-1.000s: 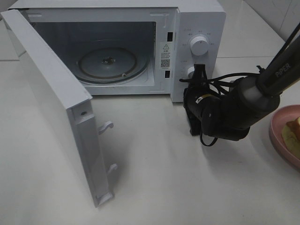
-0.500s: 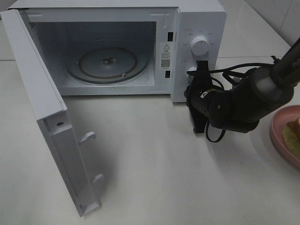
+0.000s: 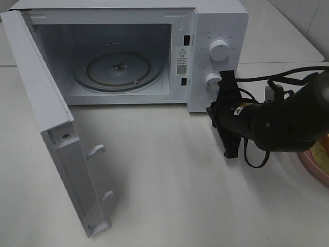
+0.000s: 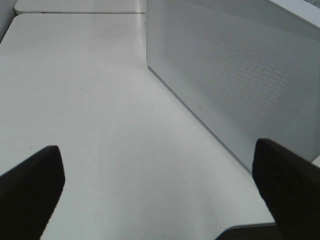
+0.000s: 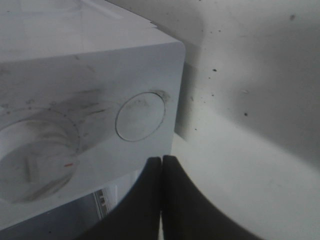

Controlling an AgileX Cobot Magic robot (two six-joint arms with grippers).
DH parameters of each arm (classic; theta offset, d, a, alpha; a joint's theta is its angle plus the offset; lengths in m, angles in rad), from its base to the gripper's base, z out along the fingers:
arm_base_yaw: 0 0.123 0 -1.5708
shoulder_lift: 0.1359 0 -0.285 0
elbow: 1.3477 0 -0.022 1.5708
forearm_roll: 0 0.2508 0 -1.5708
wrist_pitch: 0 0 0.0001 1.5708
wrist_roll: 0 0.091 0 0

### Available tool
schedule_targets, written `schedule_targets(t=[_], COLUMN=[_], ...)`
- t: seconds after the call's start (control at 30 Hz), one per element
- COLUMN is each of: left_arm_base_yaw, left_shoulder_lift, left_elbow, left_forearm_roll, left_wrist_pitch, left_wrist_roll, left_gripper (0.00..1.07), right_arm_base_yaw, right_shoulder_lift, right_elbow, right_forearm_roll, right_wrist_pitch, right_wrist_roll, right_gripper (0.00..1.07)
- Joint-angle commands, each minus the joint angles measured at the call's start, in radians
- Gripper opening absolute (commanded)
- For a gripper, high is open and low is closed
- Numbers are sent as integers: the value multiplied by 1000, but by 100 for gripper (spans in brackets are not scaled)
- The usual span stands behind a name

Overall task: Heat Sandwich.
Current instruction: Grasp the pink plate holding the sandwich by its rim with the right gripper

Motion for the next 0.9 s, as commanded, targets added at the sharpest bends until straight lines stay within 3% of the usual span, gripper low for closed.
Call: schedule_targets(t=[0.03, 0.23, 0.47, 0.6, 0.9], left_arm_base_yaw=[-7, -7, -7, -7, -7], left_shoulder_lift=[-22, -22, -22, -22, -22], left_elbow=[3, 3, 3, 3, 3], left_forearm_roll=[-2, -2, -2, -2, -2], left_wrist_pitch=[-2, -2, -2, -2, -2], left_wrist_roll=[-6, -6, -6, -6, -6], left_gripper=[98, 98, 98, 98, 98], right_arm_base_yaw=[3, 3, 0, 0, 0], right_shoulder_lift=[-48, -185, -283, -363, -457], right_elbow=[30, 62, 62, 61, 60], right_forearm_roll=[-21, -95, -96, -94, -97], right_wrist_pitch=[29, 261, 480, 641, 869], right_wrist_roll=[-6, -99, -391, -761, -1325], right_gripper=[3, 4, 6, 7, 11])
